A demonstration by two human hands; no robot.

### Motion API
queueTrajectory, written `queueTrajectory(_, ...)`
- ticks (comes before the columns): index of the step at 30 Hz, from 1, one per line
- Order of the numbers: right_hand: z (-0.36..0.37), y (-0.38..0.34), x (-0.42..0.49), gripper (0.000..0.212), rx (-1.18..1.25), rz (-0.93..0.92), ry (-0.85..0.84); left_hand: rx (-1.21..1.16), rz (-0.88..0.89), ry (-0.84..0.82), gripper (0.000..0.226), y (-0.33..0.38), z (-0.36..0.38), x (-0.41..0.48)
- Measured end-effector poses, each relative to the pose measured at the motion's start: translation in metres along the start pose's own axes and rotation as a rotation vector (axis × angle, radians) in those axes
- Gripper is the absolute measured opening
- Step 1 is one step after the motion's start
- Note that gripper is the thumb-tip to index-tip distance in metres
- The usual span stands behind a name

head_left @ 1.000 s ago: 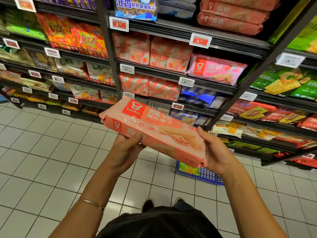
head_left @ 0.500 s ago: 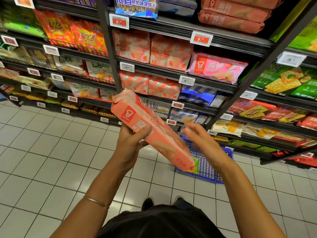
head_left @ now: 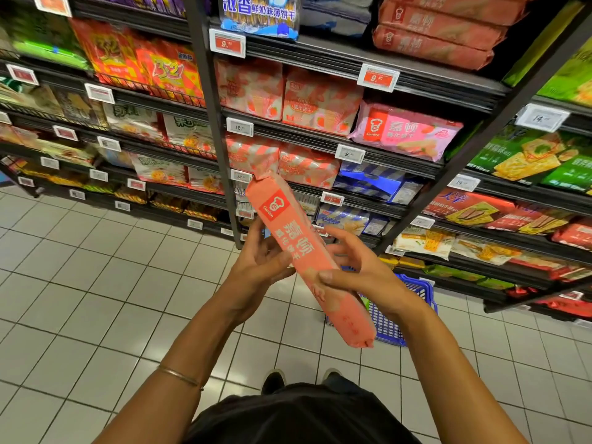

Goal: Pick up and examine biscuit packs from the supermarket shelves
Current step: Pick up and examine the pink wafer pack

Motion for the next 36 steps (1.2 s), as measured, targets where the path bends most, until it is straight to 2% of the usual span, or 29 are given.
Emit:
queueTrajectory(3, 0.007, 0.002, -0.002, 0.094, 0.150, 0.007, -0.051, -0.004, -0.043, -0.056, 0.131, -0.013, 0.007, -0.002)
queueTrajectory(7, 0.014, 0.005, -0.003, 0.087, 0.200, 0.041, -0.100, -0.067, -0.079, -0.041, 0.124, -0.023, 0.010, -0.001)
queueTrajectory(10, 0.015, 0.013, -0.005, 0.099, 0.272, 0.088, -0.114, -0.092, -0.079, 0.045, 0.101, -0.025, 0.001, 0.001)
queueTrajectory(11, 0.016, 0.015, -0.006, 0.098, 0.296, 0.101, -0.127, -0.095, -0.080, 0.075, 0.090, -0.026, -0.002, 0.001)
queueTrajectory(13, 0.018, 0.020, -0.010, 0.083, 0.366, 0.136, -0.171, -0.100, -0.084, 0.115, 0.080, -0.026, -0.007, 0.003)
queueTrajectory(16, 0.021, 0.029, -0.017, 0.068, 0.557, 0.176, -0.230, -0.125, -0.099, 0.159, 0.087, -0.024, -0.013, 0.004)
queueTrajectory(19, 0.024, 0.033, -0.019, 0.075, 0.719, 0.192, -0.245, -0.179, -0.112, 0.209, 0.094, -0.025, -0.017, 0.003)
queueTrajectory(22, 0.022, 0.041, -0.015, 0.079, 0.724, 0.229, -0.185, -0.199, -0.076, 0.257, 0.095, -0.022, -0.023, 0.002)
queueTrajectory(24, 0.021, 0.049, -0.013, 0.080, 0.722, 0.288, -0.142, -0.187, -0.038, 0.291, 0.100, -0.017, -0.027, 0.001)
queueTrajectory(28, 0.036, 0.063, -0.014, 0.077, 0.923, 0.488, -0.127, -0.106, 0.060, 0.313, 0.101, -0.006, -0.026, -0.002)
queueTrajectory(31, 0.042, 0.065, -0.012, 0.068, 1.111, 0.482, -0.129, -0.077, 0.096, 0.243, 0.108, 0.001, -0.021, -0.003)
queueTrajectory(33, 0.038, 0.071, -0.011, 0.058, 1.171, 0.475, -0.080, -0.199, 0.048, 0.141, 0.117, 0.002, -0.021, -0.003)
queueTrajectory(36, 0.018, 0.083, -0.009, 0.043, 1.086, 0.419, 0.047, -0.390, -0.014, 0.050, 0.101, 0.006, -0.035, 0.002)
Point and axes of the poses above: each hand's wrist, its own x-axis towards the middle knuckle, its own z-axis out of the palm, y = z × x, the point moved 9 cm from there along x, towards the middle knuckle, and after that the axes turned 1 degree about -y, right-handed, at the moved point
